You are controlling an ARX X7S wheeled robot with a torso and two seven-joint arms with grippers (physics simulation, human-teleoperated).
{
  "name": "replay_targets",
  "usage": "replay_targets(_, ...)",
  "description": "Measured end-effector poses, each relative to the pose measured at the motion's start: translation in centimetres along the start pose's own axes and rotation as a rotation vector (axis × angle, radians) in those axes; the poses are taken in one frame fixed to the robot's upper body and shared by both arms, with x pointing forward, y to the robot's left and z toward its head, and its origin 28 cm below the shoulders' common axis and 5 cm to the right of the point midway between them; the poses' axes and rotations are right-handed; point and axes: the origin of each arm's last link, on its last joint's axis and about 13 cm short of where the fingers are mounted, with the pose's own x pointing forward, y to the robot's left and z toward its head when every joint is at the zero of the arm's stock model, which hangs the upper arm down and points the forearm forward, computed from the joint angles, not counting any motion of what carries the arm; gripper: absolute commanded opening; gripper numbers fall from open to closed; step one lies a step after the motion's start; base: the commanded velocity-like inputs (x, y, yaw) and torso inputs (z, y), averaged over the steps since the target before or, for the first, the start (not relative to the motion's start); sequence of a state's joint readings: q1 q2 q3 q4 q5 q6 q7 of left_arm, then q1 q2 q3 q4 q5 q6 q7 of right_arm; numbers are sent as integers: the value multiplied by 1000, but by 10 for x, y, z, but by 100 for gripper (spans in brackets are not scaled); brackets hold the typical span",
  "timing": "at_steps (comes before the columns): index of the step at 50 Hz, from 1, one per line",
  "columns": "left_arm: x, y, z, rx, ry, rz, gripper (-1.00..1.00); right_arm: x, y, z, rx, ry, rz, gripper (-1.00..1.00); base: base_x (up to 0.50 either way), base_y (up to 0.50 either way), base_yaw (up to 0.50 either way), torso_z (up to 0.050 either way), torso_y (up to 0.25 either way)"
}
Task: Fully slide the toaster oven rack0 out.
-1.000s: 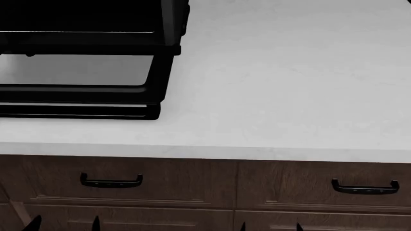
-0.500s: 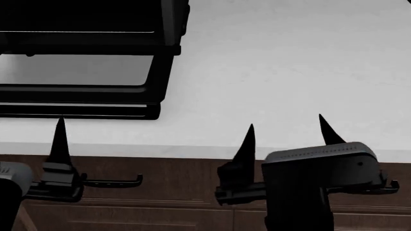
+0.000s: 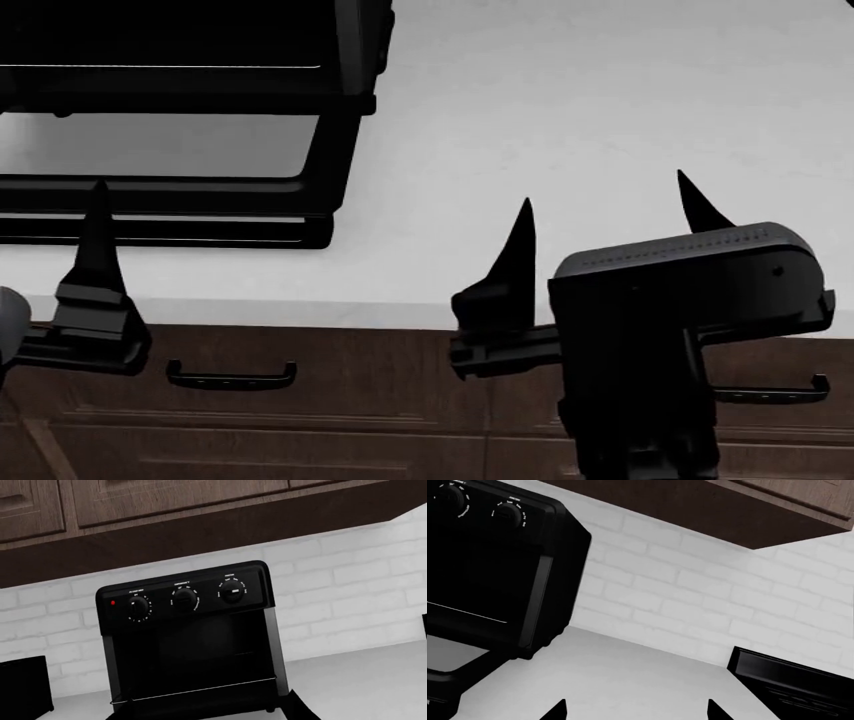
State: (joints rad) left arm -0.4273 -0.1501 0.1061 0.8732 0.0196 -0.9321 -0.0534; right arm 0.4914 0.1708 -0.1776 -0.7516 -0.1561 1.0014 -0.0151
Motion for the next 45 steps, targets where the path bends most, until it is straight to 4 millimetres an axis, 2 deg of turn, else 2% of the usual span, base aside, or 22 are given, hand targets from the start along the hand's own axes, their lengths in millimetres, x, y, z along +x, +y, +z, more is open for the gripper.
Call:
replay_targets(27, 3, 0, 0, 6, 2, -6, 100, 2, -4, 2, -4, -7, -8, 100, 419, 4, 0, 0, 0)
replay_targets(39, 1, 1, 1, 5, -2, -7, 100, 0, -5, 5, -13, -13, -13, 100, 433, 445, 0, 0, 0)
replay_targets(45, 1, 2, 1, 8, -1, -1, 100, -1, -5, 5, -8, -17, -6, 100, 0, 0, 0, 0, 3)
